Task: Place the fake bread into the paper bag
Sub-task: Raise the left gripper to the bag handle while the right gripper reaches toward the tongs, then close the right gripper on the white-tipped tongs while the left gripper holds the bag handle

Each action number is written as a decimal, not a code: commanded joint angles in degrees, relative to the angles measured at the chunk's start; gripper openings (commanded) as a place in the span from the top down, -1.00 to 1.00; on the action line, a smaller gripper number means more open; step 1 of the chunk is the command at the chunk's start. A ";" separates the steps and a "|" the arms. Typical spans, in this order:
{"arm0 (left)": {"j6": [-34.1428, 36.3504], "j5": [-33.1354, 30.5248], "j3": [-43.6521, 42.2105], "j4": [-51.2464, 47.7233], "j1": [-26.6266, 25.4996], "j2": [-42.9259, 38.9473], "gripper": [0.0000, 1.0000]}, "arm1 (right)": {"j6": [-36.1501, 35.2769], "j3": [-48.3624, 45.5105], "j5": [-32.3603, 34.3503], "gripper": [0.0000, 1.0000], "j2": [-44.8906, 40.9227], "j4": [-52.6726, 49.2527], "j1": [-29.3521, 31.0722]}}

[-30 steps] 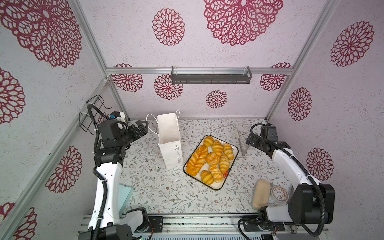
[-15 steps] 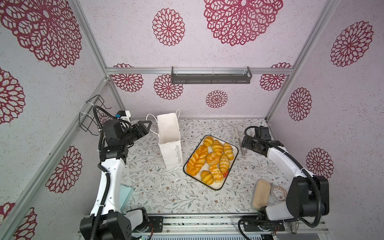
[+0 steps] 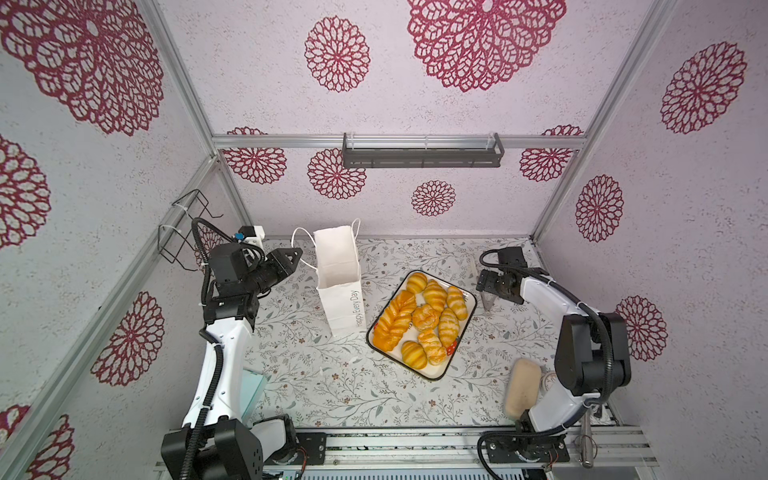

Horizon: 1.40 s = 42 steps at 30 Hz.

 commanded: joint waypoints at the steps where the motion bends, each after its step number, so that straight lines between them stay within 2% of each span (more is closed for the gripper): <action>1: -1.70 0.89 -1.04 3.15 0.08 -1.34 0.67 | -2.21 2.88 2.02 -0.98 2.40 -1.70 -0.14; 11: -5.42 1.05 -5.10 7.24 -0.12 -2.83 0.98 | -3.63 4.54 -1.44 -0.98 8.39 1.66 -0.69; 18: -9.48 0.74 -8.31 11.06 -0.19 -2.71 1.00 | -3.19 5.83 -1.54 -0.98 9.76 0.85 -0.89; 27: -15.89 -4.10 -14.78 17.51 -1.52 -3.83 1.00 | -3.71 5.53 -2.06 -0.98 9.84 0.79 -1.04; 33: -11.76 -5.26 -11.64 12.43 -1.57 -4.27 1.00 | -4.32 5.82 -2.46 -0.98 10.22 0.62 -1.04; 42: -5.22 -3.07 -5.97 4.19 -1.36 -2.65 0.97 | -4.93 8.58 -2.24 -0.98 13.60 -0.36 -1.15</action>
